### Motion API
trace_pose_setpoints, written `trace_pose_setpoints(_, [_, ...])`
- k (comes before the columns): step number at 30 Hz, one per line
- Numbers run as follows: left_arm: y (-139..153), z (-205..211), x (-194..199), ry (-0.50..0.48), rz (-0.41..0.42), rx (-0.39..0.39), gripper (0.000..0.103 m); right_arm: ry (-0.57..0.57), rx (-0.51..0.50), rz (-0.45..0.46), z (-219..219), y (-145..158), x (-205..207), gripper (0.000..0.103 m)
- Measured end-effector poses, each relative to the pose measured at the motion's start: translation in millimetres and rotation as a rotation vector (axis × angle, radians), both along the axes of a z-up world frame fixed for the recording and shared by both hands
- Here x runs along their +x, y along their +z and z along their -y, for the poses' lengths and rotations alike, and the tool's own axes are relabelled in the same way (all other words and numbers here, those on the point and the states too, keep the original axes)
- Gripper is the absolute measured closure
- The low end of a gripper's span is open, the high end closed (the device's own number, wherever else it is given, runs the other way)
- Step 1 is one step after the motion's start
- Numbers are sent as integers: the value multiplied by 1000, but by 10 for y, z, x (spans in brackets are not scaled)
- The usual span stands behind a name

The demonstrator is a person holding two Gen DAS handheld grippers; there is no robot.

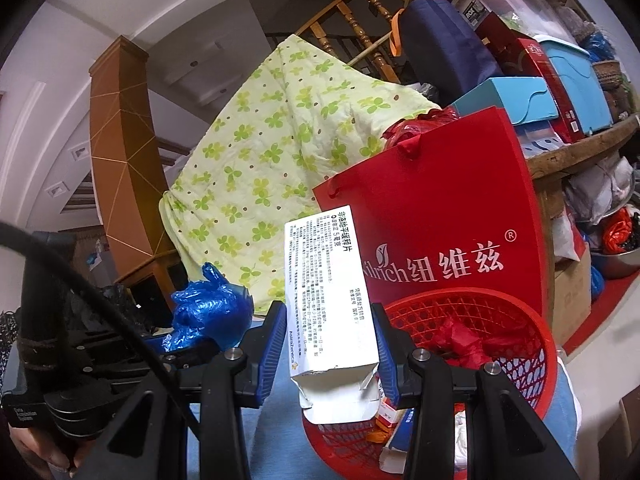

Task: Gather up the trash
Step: 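Hold the blue bag and white box above the red basket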

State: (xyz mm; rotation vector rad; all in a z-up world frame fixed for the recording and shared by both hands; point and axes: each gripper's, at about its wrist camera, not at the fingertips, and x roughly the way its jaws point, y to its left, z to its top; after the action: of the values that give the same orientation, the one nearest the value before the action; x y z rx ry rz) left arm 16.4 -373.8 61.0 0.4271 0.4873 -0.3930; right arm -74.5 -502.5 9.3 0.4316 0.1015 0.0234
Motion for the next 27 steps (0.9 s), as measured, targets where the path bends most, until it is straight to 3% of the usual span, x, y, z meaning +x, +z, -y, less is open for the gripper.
trace_pose_setpoints(27, [-111,439,49,-62,-32,20,71,-60,69,-41,366,-135,-97,58])
